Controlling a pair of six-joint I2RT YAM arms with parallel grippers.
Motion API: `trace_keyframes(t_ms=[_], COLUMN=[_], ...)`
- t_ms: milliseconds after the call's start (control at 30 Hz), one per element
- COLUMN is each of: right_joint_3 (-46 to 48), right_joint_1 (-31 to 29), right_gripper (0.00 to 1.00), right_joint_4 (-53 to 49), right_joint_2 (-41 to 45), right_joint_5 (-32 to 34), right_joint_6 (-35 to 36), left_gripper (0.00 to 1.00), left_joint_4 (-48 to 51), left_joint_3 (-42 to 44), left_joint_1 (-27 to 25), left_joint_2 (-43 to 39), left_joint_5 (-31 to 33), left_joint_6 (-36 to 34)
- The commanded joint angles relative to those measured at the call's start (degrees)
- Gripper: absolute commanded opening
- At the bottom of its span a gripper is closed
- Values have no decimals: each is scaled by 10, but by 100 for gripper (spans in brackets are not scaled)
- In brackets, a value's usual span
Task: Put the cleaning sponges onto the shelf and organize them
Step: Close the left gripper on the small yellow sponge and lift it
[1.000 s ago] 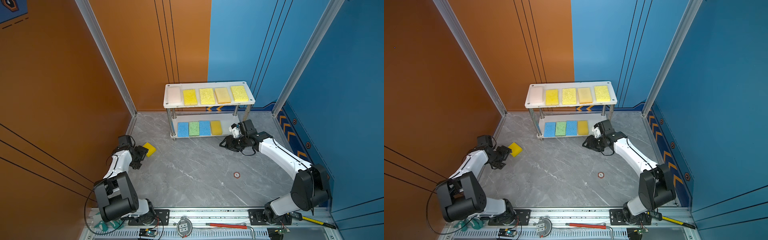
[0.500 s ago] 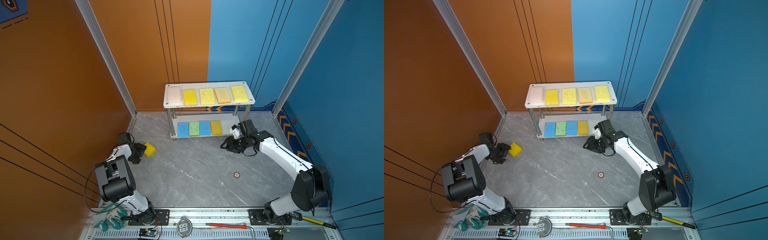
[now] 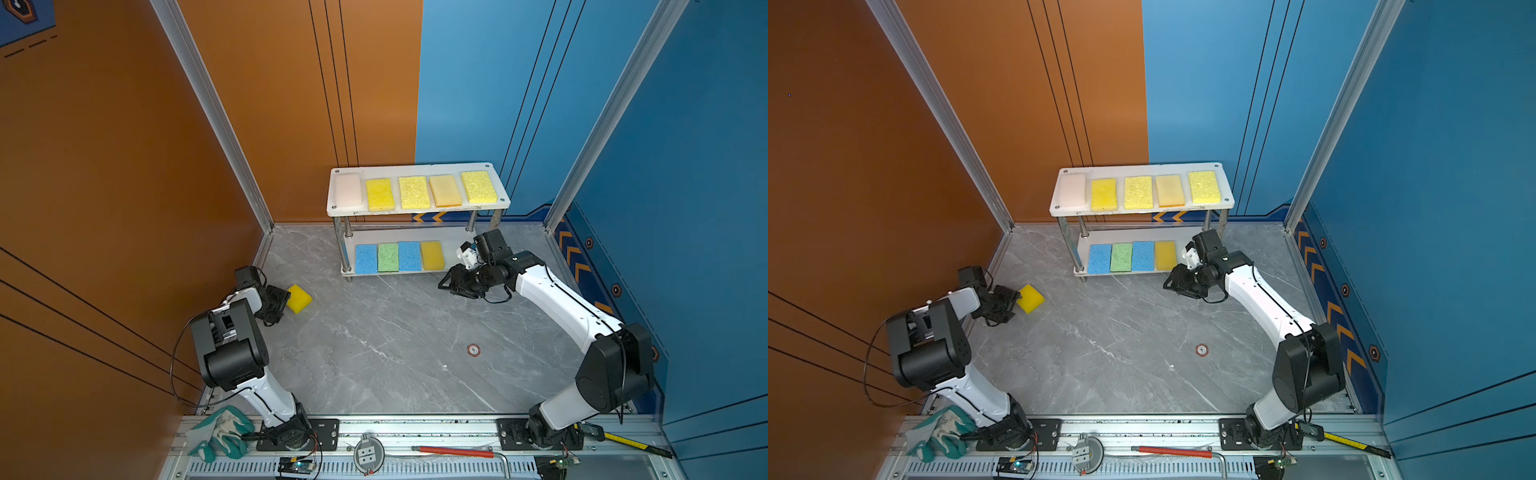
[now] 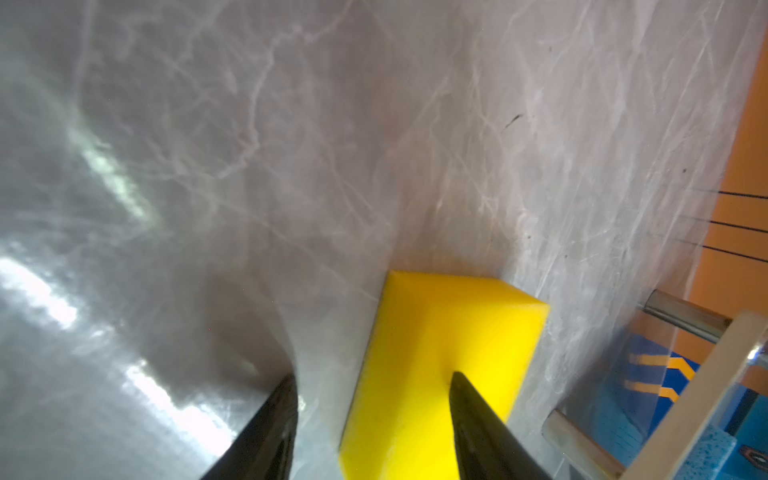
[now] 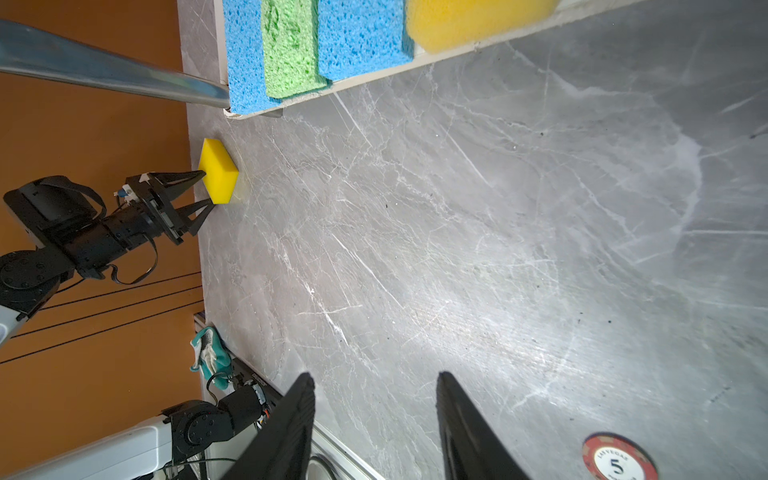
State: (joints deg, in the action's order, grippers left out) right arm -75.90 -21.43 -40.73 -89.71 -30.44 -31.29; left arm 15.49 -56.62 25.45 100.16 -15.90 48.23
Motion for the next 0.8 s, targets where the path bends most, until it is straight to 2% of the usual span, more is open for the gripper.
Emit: trace_keyframes(t_ms=[0,100,267,433,767], right_joint_3=[-17,-21,-29,-38,-42], right_joint_1=[-6,-10,-18,-31,-34], right_gripper=[50,50,50,50,50], right_joint_4=[-29,-31,-33,-31,4], right_joint_2=[1,1,-4,-18,-24], right_joint_5=[2,5,13,17,7], right_joint_6=[8,5,4,-4,-43], left_gripper=[48,39,16,2,0], left_joint_4=[-10,-14,-14,-14,-15], left_joint_3=[-7,-11,-11,3,83], left_joint_1=[0,0,-2,-5,-17], left_joint_2=[26,32,33,27,-68], left_joint_5=[-15,-19,-29,-51,-117], left_joint_6=[4,6,2,-4,-9])
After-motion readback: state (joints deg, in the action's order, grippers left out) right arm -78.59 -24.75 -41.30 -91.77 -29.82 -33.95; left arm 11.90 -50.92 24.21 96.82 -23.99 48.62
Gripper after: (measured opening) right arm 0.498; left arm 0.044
